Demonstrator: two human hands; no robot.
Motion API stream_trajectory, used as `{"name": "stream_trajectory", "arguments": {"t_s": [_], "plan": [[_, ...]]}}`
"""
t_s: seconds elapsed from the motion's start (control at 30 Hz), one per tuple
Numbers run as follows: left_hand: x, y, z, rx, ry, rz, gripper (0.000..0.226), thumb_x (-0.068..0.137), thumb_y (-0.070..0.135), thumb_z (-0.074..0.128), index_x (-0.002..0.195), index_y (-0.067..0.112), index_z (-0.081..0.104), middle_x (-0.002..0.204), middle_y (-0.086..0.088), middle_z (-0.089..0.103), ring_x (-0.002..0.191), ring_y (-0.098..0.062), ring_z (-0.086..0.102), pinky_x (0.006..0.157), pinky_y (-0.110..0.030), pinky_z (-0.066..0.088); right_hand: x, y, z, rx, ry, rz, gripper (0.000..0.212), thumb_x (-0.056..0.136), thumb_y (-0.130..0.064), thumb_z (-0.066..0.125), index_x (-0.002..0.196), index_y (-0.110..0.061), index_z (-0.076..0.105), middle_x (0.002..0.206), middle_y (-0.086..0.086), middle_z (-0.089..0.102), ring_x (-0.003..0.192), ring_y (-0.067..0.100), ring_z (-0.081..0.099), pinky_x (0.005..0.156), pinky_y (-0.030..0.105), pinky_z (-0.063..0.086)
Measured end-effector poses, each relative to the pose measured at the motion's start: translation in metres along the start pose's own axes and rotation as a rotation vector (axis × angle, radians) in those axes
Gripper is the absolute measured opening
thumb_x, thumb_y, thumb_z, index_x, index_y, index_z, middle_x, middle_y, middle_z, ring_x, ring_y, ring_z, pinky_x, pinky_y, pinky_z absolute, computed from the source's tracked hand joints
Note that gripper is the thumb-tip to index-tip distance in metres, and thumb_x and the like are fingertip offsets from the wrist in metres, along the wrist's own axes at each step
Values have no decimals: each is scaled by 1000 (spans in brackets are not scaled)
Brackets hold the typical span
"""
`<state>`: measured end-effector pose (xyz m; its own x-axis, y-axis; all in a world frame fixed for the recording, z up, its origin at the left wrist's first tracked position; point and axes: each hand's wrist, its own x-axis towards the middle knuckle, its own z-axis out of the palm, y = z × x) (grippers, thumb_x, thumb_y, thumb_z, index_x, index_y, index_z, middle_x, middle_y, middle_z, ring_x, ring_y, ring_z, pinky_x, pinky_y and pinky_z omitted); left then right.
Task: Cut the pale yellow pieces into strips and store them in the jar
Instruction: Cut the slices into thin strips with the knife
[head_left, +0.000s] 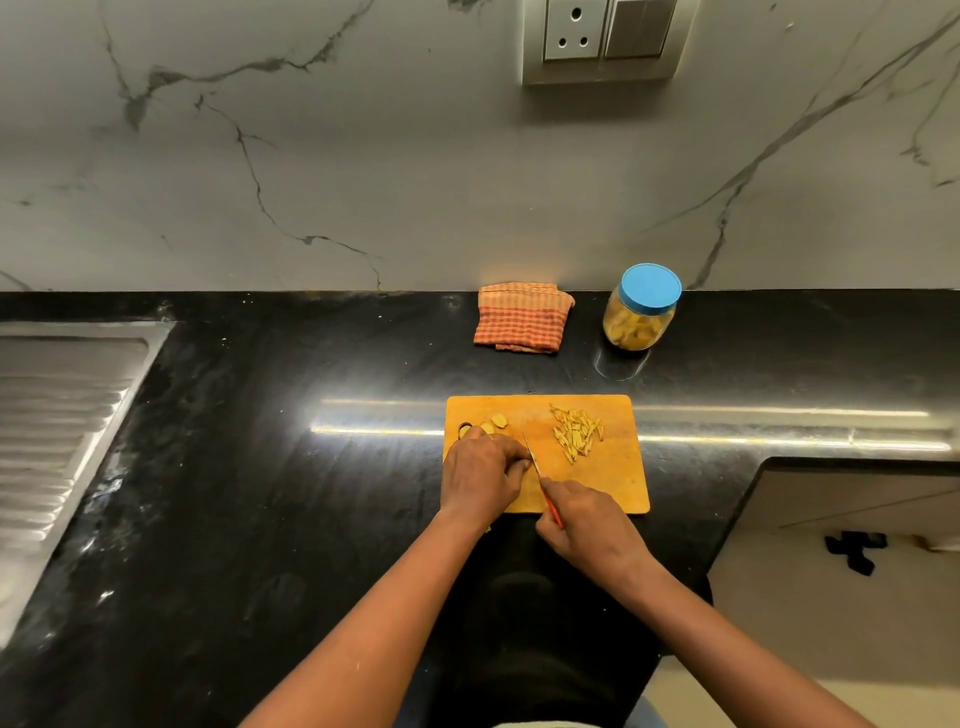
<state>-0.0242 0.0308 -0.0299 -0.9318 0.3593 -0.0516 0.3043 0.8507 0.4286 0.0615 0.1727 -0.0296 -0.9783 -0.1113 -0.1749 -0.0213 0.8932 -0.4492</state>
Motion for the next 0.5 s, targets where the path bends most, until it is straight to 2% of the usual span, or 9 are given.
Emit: {"name": "stream_trajectory", "arguments": {"t_s": [0.17, 0.33, 0.5], "plan": [[1, -1, 1, 39, 8, 22, 19, 89, 39, 62, 103, 33, 74, 101, 14, 72, 98, -15, 50, 81, -30, 44, 4, -2, -1, -90, -42, -29, 50, 99, -29, 42, 145, -11, 39, 115, 8, 62, 95, 24, 61, 79, 33, 50], [1, -3, 3, 48, -4, 27, 18, 88, 39, 62, 100, 33, 74, 98, 12, 72, 99, -17, 51, 85, -32, 42, 20, 0, -3, -196, -54, -49, 50, 99, -30, 41, 145, -10, 38, 116, 11, 60, 96, 29, 61, 79, 38, 49], [0, -5, 6, 49, 40, 48, 18, 89, 40, 63, 100, 32, 74, 99, 13, 73, 99, -17, 52, 87, -34, 43, -2, 13, -3, -152, -38, -76, 54, 100, -32, 43, 148, -10, 34, 116, 8, 60, 96, 24, 61, 79, 32, 48]]}}
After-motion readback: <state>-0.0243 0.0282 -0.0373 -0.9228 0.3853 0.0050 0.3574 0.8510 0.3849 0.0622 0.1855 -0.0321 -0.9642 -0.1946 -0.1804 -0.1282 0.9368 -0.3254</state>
